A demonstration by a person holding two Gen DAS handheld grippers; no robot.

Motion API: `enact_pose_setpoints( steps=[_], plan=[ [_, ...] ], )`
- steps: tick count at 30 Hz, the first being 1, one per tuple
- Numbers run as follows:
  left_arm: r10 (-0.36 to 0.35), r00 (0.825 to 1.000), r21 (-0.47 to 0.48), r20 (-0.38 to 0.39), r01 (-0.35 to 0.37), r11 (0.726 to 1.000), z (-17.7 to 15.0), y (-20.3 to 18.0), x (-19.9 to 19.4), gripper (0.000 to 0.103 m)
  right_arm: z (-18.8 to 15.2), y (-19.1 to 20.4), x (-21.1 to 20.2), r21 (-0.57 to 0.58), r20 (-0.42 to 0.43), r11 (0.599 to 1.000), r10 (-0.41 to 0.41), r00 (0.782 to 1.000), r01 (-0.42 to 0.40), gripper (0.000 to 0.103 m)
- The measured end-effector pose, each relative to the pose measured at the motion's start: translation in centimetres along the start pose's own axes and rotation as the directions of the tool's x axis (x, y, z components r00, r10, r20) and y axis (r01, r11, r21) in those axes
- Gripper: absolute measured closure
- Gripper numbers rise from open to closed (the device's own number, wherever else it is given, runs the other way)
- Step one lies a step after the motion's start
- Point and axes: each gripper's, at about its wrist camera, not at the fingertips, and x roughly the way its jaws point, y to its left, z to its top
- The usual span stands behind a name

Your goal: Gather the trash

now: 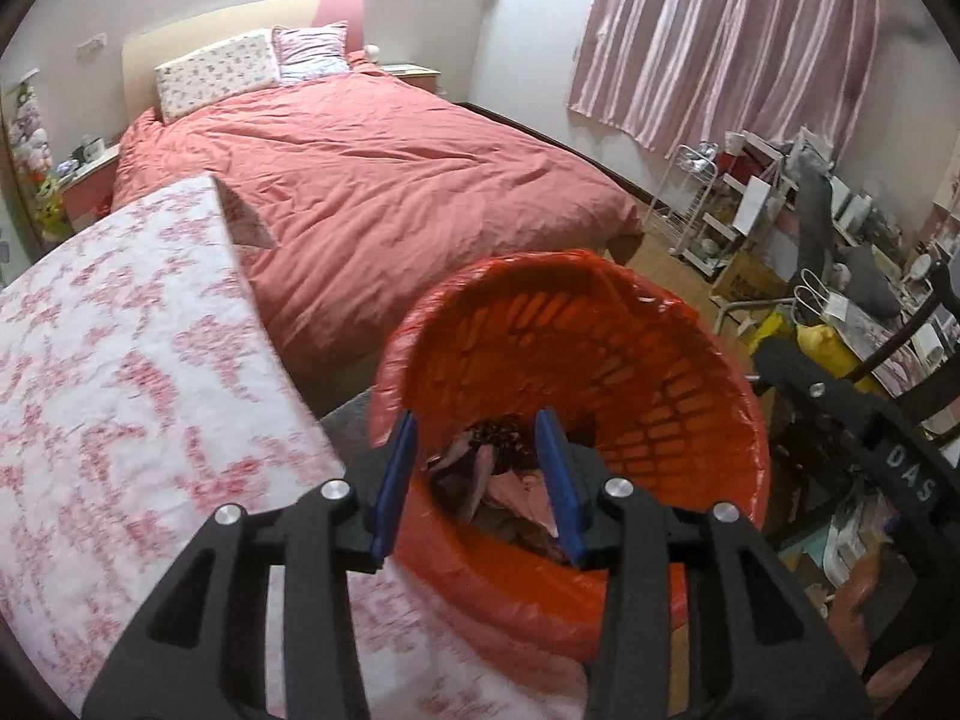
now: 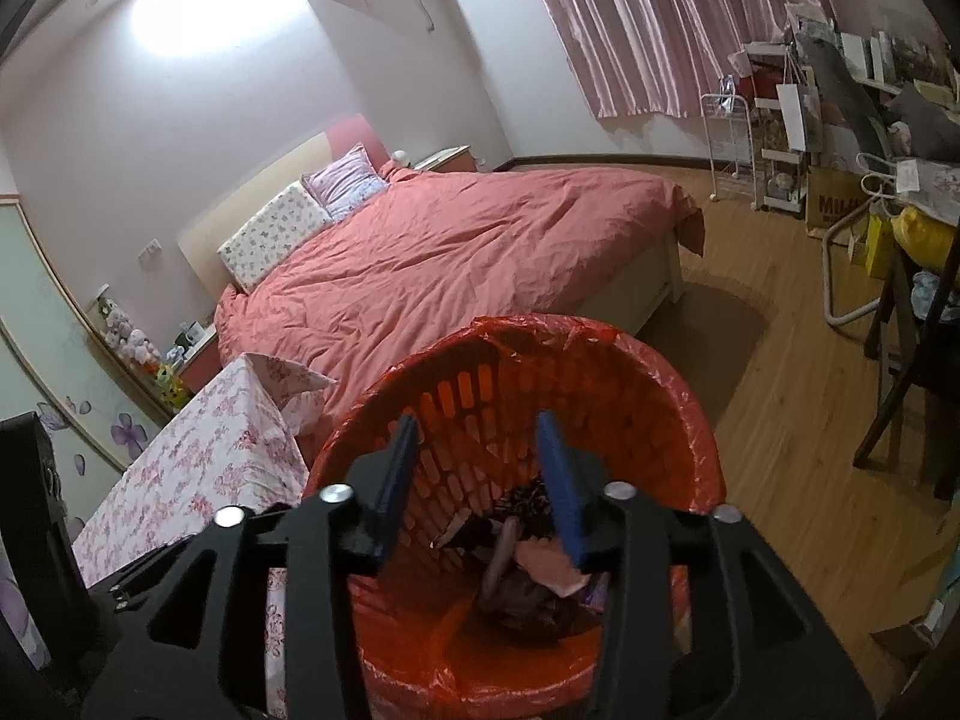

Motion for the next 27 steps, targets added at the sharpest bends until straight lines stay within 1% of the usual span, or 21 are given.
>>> enact_pose_setpoints(
  steps=[2,3,5,6,8,9,10,11,12,13,14,15,16,17,18,19,21,23,25,27],
  plan=[
    [0.024,1.000,-0.006,0.020,-0.024,1.000,-0.4,0.7,-1.5,0.057,0.0,0.6,-1.4,-0.028,0.027,1.000,-0.007,1.000,0.008,0.040],
    [0.040,0.999,-0.008,0.033,-0.039,0.999,-0.7,1.0,-2.5,0.055,-0.1,0.9,-1.8,-0.039,0.038,0.999,-0.009,0.999,0.010,0.038],
    [0.062,0.996,-0.013,0.057,-0.061,0.998,-1.1,1.4,-4.3,0.050,-0.3,1.8,-3.2,-0.071,0.065,0.997,-0.014,0.998,0.018,0.029],
    [0.077,0.994,-0.018,0.072,-0.076,0.997,-1.5,1.8,-5.5,0.048,-0.5,2.4,-4.5,-0.090,0.086,0.996,-0.020,0.996,0.028,0.027],
    [0.104,0.989,-0.030,0.101,-0.101,0.994,-2.3,2.4,-7.5,0.040,-0.8,3.0,-5.5,-0.115,0.112,0.992,-0.033,0.993,0.046,0.017],
    [0.117,0.987,-0.037,0.114,-0.113,0.993,-2.8,2.7,-8.5,0.039,-1.0,3.3,-6.4,-0.132,0.129,0.990,-0.039,0.991,0.056,0.015],
    [0.130,0.983,-0.047,0.130,-0.125,0.991,-3.4,3.1,-9.7,0.035,-1.4,3.9,-7.2,-0.150,0.146,0.986,-0.051,0.988,0.073,0.014],
    [0.146,0.979,-0.060,0.145,-0.138,0.989,-4.0,3.4,-10.9,0.030,-1.5,4.3,-7.8,-0.161,0.160,0.983,-0.066,0.985,0.092,0.008],
    [0.159,0.975,-0.070,0.157,-0.150,0.986,-4.5,3.6,-11.9,0.028,-1.9,4.8,-8.6,-0.171,0.184,0.978,-0.089,0.979,0.121,0.005],
    [0.178,0.969,-0.081,0.173,-0.166,0.983,-5.3,3.8,-13.1,0.023,-2.5,5.2,-9.5,-0.185,0.217,0.971,-0.111,0.970,0.152,0.004],
    [0.208,0.958,-0.094,0.197,-0.193,0.977,-6.3,4.0,-14.7,0.018,-2.9,5.5,-10.2,-0.197,0.240,0.965,-0.125,0.963,0.175,0.003],
    [0.229,0.949,-0.103,0.217,-0.211,0.972,-7.1,4.2,-15.8,0.015,-3.4,5.8,-11.1,-0.211,0.268,0.957,-0.138,0.954,0.197,0.002],
    [0.246,0.941,-0.110,0.231,-0.226,0.968,-7.8,4.4,-16.6,0.010,-3.9,6.2,-12.0,-0.228,0.297,0.950,-0.143,0.944,0.216,0.002],
    [0.274,0.929,-0.123,0.250,-0.250,0.960,-8.7,4.5,-17.9,0.007,-4.3,6.4,-12.6,-0.239,0.312,0.944,-0.146,0.939,0.226,0.002],
    [0.292,0.920,-0.132,0.263,-0.265,0.955,-9.4,4.5,-18.8,0.005,-4.7,6.7,-13.2,-0.253,0.321,0.939,-0.147,0.936,0.234,0.002],
    [0.317,0.906,-0.146,0.280,-0.286,0.947,-10.5,4.6,-20.0,0.004,-5.3,6.9,-13.9,-0.269,0.329,0.933,-0.143,0.933,0.238,0.002],
    [0.346,0.889,-0.160,0.299,-0.311,0.937,-11.9,4.8,-21.6,0.004,-6.4,7.1,-15.2,-0.293,0.341,0.929,-0.121,0.932,0.228,0.002],
    [0.388,0.866,-0.176,0.317,-0.348,0.921,-13.7,4.8,-23.3,0.004,-7.0,7.1,-16.0,-0.300,0.352,0.927,-0.111,0.929,0.225,0.002],
    [0.422,0.846,-0.199,0.325,-0.375,0.906,-15.5,4.8,-24.6,0.004,-8.1,7.3,-17.3,-0.307,0.372,0.927,-0.093,0.924,0.217,0.002],
    [0.434,0.839,-0.214,0.328,-0.382,0.899,-16.8,4.9,-25.6,0.004,-9.1,7.5,-18.3,-0.305,0.391,0.928,-0.085,0.917,0.216,0.002]
  ],
)
